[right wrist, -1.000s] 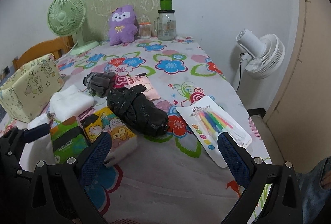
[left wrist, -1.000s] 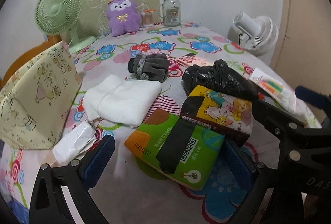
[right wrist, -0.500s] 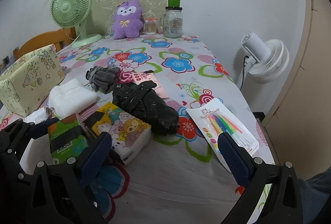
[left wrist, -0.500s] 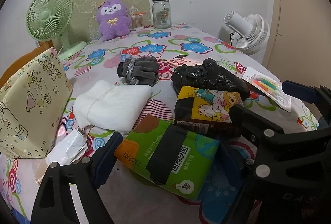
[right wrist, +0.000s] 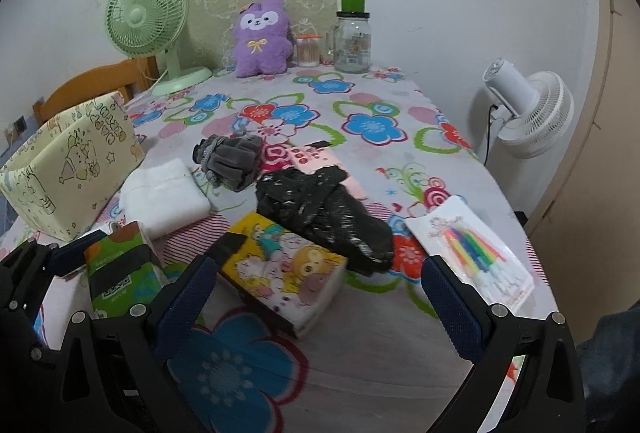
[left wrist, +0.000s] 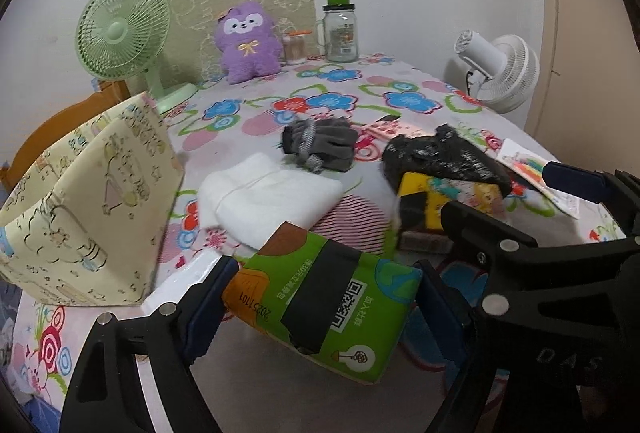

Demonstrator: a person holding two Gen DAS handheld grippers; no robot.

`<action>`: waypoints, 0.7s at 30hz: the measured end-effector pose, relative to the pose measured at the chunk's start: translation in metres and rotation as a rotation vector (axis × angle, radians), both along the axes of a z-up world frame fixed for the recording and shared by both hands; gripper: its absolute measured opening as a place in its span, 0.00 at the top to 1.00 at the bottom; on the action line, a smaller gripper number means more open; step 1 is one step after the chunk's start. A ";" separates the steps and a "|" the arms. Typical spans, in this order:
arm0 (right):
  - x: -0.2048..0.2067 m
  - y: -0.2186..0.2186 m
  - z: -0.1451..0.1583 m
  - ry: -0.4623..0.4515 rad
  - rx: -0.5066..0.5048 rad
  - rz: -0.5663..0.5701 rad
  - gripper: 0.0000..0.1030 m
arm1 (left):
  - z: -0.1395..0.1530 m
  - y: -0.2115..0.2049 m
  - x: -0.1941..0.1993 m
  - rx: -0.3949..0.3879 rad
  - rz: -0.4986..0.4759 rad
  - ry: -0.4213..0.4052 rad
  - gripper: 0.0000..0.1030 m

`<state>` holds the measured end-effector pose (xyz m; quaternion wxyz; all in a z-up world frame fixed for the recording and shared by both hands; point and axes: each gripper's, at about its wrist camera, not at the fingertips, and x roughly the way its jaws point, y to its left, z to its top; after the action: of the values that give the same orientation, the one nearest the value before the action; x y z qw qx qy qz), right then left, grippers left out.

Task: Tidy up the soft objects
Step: 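Move the left gripper toward the green tissue pack while the right approaches the yellow cartoon pack, then grasp the green tissue pack with the left gripper while the right grasps the yellow cartoon pack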

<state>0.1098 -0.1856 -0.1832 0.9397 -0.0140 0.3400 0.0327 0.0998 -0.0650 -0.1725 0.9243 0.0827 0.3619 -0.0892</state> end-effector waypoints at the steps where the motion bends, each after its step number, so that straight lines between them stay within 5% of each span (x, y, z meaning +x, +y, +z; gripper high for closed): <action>1: 0.001 0.002 -0.001 0.002 -0.003 0.003 0.00 | -0.001 0.003 0.000 -0.002 0.003 0.003 0.14; 9: 0.014 0.015 -0.007 0.036 -0.016 0.011 0.00 | -0.004 0.016 0.004 -0.062 -0.006 0.038 0.14; 21: 0.032 0.027 -0.020 0.093 -0.025 0.005 0.00 | -0.010 0.015 0.011 -0.049 -0.018 0.047 0.14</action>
<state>0.1413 -0.1584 -0.2034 0.9227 -0.0253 0.3835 0.0315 0.1104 -0.0495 -0.1827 0.9164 0.0611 0.3804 -0.1086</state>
